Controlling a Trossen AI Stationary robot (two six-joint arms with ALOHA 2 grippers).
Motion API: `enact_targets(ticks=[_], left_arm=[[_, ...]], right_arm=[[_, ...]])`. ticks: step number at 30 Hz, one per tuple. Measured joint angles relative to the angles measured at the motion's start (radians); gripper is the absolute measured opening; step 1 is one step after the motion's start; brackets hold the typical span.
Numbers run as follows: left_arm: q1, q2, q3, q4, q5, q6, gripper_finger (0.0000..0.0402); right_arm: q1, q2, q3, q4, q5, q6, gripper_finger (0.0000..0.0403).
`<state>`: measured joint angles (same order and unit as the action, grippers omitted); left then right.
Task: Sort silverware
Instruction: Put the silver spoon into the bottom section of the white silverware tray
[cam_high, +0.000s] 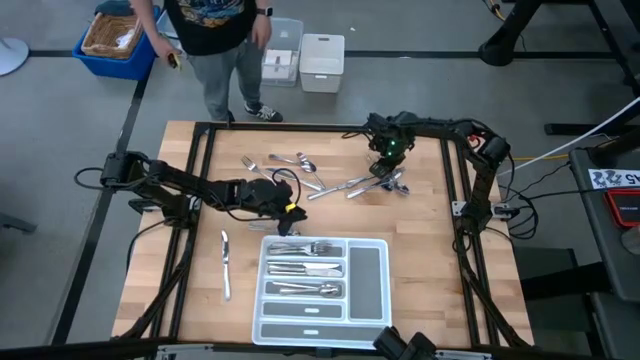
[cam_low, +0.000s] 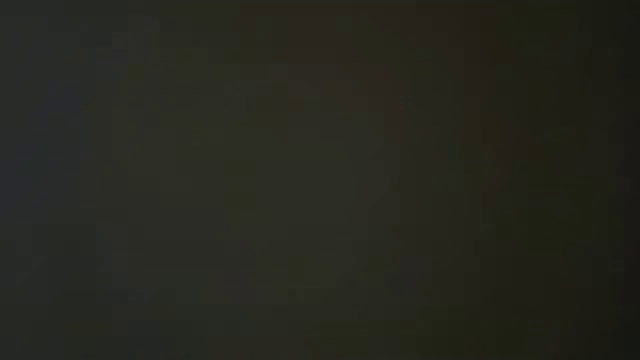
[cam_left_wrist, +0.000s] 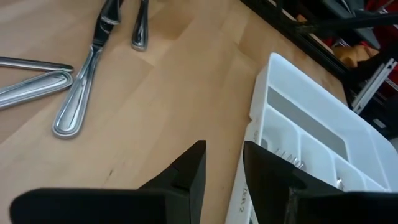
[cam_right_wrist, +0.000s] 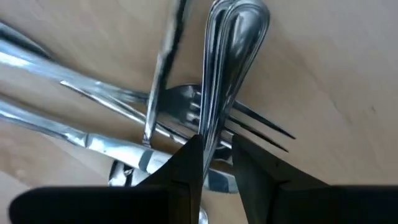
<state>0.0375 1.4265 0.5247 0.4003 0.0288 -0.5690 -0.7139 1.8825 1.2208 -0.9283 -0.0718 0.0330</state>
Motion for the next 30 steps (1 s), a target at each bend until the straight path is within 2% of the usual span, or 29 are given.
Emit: enact_targets(ticks=[16, 26, 30], left_arm=[[0.007, 0.0, 0.0, -0.001, 0.0, 0.0, 0.0095], [0.007, 0.0, 0.0, -0.001, 0.001, 0.0, 0.0095], [0.007, 0.0, 0.0, -0.001, 0.0, 0.0, 0.0095]], right_arm=[[0.0, -0.005, -0.067, 0.048, 0.0, 0.019, 0.0086], [0.0, -0.004, -0.075, 0.043, -0.004, 0.018, 0.0018], [0.0, -0.001, -0.057, 0.024, -0.026, 0.018, 0.0022]])
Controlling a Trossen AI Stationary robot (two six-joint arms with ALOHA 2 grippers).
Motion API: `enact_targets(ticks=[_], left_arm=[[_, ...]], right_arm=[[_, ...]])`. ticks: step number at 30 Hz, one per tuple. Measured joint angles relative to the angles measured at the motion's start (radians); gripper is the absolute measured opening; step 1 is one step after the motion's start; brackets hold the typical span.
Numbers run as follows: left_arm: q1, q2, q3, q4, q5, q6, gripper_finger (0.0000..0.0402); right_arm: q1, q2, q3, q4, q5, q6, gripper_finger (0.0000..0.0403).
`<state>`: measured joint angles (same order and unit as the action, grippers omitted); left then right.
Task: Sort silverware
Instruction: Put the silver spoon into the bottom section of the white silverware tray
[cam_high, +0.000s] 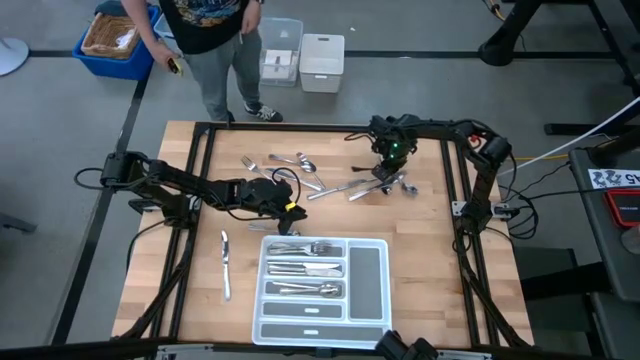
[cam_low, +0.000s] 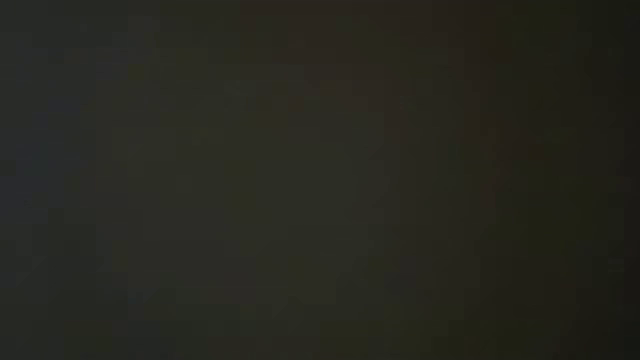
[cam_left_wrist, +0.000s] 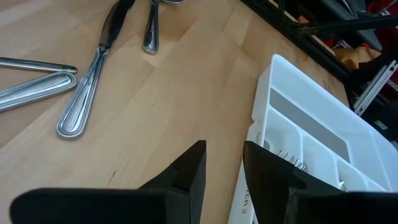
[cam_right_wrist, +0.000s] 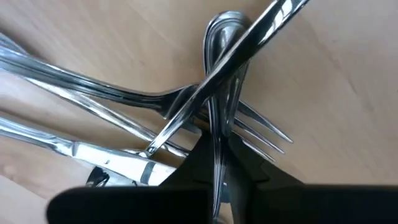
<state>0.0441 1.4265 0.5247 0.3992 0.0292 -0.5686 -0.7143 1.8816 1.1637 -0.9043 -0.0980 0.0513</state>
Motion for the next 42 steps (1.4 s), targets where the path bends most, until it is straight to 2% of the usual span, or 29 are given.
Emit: enact_targets(ticks=[6, 12, 15, 21, 26, 30, 36, 42], left_arm=[[0.0, 0.0, 0.0, 0.0, 0.0, 0.0, 0.0095], [0.0, 0.0, 0.0, 0.0, 0.0, 0.0, 0.0095], [0.0, 0.0, 0.0, 0.0, 0.0, 0.0, 0.0095], [0.0, 0.0, 0.0, 0.002, -0.029, 0.031, 0.0095], [0.0, 0.0, 0.0, 0.003, -0.107, 0.042, 0.0095], [0.0, 0.0, 0.0, 0.003, -0.115, 0.045, 0.0095], [0.0, 0.0, 0.0, 0.003, -0.115, 0.045, 0.0095], [0.0, 0.0, 0.0, 0.002, -0.115, 0.045, 0.0095]], right_arm=[[0.002, 0.006, 0.072, -0.047, -0.022, 0.0, 0.0037], [0.01, 0.006, 0.123, -0.06, -0.167, 0.027, 0.0022], [0.038, 0.006, 0.141, -0.062, -0.201, 0.03, 0.0023], [0.142, 0.004, 0.147, -0.004, -0.204, 0.03, 0.0029], [0.238, 0.004, 0.147, 0.124, -0.203, 0.027, 0.0029], [0.299, 0.003, 0.147, 0.211, -0.18, 0.025, 0.003], [0.351, 0.007, 0.148, 0.284, -0.148, 0.023, 0.003], [0.377, 0.057, 0.149, 0.276, -0.149, 0.023, 0.0031]])
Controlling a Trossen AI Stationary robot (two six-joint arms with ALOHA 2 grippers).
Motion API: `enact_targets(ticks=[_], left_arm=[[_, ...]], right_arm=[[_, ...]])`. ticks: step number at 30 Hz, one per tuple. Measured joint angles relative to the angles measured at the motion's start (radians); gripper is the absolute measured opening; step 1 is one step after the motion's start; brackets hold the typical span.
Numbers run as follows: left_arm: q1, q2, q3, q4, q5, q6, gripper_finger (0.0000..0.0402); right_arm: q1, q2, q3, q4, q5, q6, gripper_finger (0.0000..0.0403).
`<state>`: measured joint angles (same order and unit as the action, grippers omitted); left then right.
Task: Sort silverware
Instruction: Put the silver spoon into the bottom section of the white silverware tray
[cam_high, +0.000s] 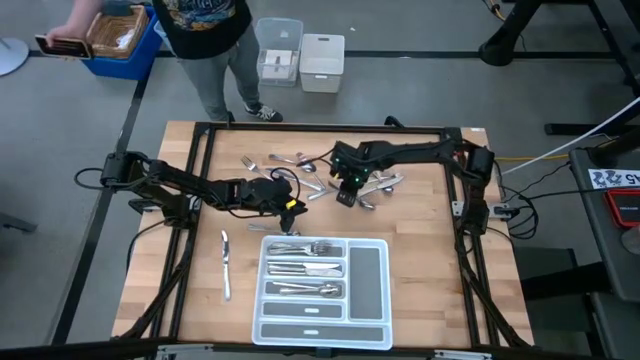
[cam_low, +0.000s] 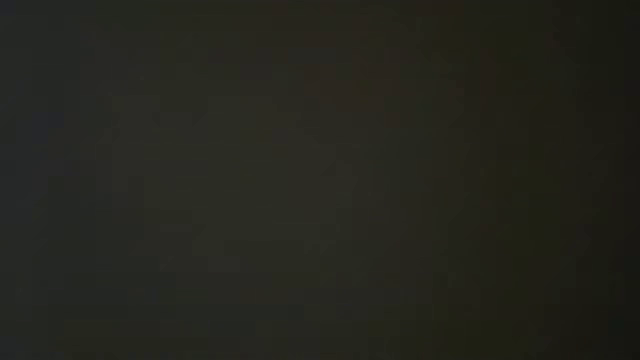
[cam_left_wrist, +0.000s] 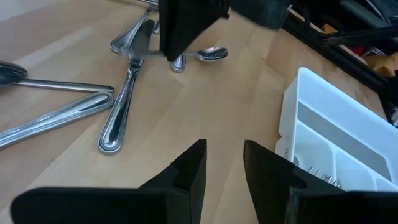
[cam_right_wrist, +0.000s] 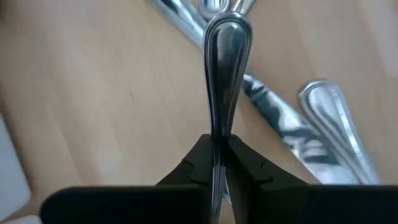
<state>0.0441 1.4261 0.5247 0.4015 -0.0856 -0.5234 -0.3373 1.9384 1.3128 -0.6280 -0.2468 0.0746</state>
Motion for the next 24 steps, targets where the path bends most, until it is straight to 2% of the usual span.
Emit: enact_targets(ticks=[9, 18, 24], left_arm=[[0.0, 0.0, 0.0, -0.001, 0.0, 0.0, 0.0095], [0.0, 0.0, 0.0, -0.002, 0.0, 0.0, 0.0095], [0.0, 0.0, 0.0, -0.002, 0.0, 0.0, 0.0095]], right_arm=[[0.011, 0.043, 0.0, 0.001, -0.035, 0.0, 0.0033], [0.01, 0.043, 0.0, 0.002, -0.053, 0.005, 0.0103], [0.01, 0.043, 0.0, -0.001, -0.033, 0.0, 0.0108]])
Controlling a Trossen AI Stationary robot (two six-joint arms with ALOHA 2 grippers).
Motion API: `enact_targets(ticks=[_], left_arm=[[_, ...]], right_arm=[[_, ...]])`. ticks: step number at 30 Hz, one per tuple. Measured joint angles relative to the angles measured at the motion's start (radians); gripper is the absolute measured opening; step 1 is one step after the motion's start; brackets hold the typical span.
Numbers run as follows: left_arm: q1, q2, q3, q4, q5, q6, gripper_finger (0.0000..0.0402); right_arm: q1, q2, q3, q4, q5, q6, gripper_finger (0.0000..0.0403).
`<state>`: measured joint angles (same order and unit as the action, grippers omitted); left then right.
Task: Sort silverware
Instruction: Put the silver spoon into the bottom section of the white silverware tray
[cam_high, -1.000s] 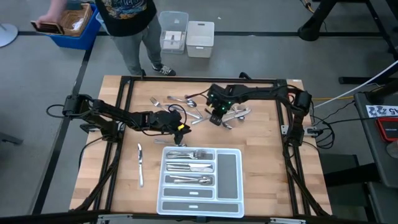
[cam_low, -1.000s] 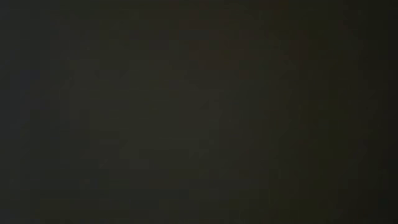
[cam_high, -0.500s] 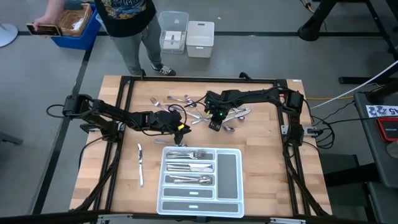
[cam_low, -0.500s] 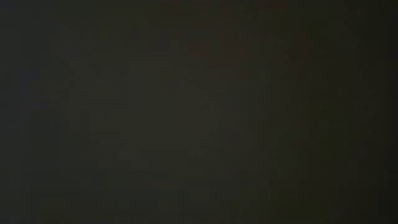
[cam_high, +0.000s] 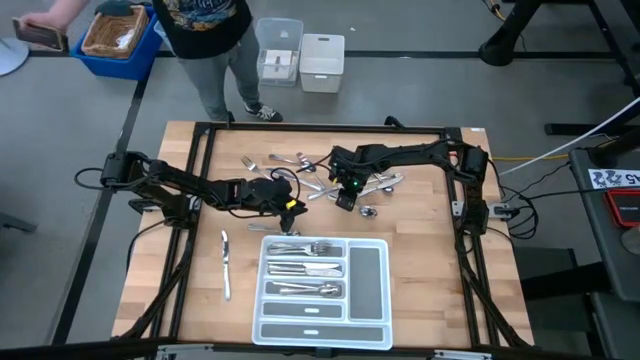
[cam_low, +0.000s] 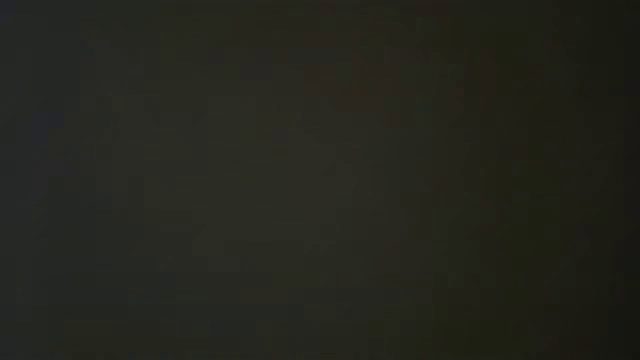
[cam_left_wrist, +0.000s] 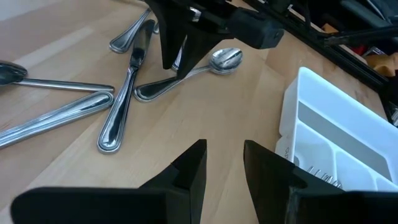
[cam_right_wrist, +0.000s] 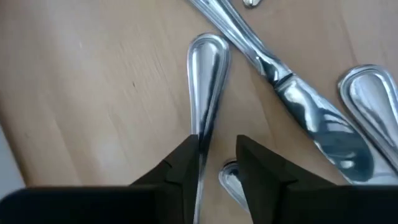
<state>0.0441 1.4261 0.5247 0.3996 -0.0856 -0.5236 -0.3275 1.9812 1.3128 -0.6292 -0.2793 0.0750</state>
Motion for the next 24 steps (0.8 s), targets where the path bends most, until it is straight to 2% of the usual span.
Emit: enact_targets(ticks=[11, 18, 24], left_arm=[[0.0, 0.0, 0.0, 0.0, 0.0, 0.0, 0.0095], [0.0, 0.0, 0.0, 0.0, 0.0, 0.0, 0.0095], [0.0, 0.0, 0.0, 0.0, 0.0, 0.0, 0.0095]], right_arm=[[0.001, 0.0, 0.0, -0.001, 0.007, -0.001, 0.0104], [0.041, 0.0, 0.0, -0.002, 0.004, -0.03, 0.0104], [0.076, 0.015, 0.0, -0.001, 0.14, -0.074, 0.0104]])
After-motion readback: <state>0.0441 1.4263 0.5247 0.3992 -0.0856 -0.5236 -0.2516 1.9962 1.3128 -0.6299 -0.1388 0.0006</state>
